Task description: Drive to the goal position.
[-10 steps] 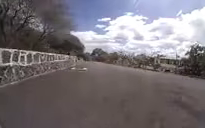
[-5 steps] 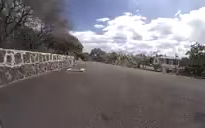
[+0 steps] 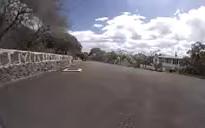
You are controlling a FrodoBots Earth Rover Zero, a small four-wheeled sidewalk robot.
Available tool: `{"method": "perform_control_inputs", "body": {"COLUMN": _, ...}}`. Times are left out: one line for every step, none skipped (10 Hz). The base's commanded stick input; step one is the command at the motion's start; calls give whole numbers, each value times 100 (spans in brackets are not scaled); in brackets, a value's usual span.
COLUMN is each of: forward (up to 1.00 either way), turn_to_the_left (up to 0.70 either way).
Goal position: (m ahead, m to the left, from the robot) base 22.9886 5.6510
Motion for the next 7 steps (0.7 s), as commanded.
{"method": "perform_control_inputs", "body": {"forward": 85, "turn_to_the_left": 1}}
{"method": "perform_control_inputs", "body": {"forward": 85, "turn_to_the_left": 1}}
{"method": "perform_control_inputs", "body": {"forward": 85, "turn_to_the_left": 1}}
{"method": "perform_control_inputs", "body": {"forward": 85, "turn_to_the_left": 3}}
{"method": "perform_control_inputs", "body": {"forward": 85, "turn_to_the_left": 4}}
{"method": "perform_control_inputs", "body": {"forward": 85, "turn_to_the_left": 4}}
{"method": "perform_control_inputs", "body": {"forward": 85, "turn_to_the_left": 17}}
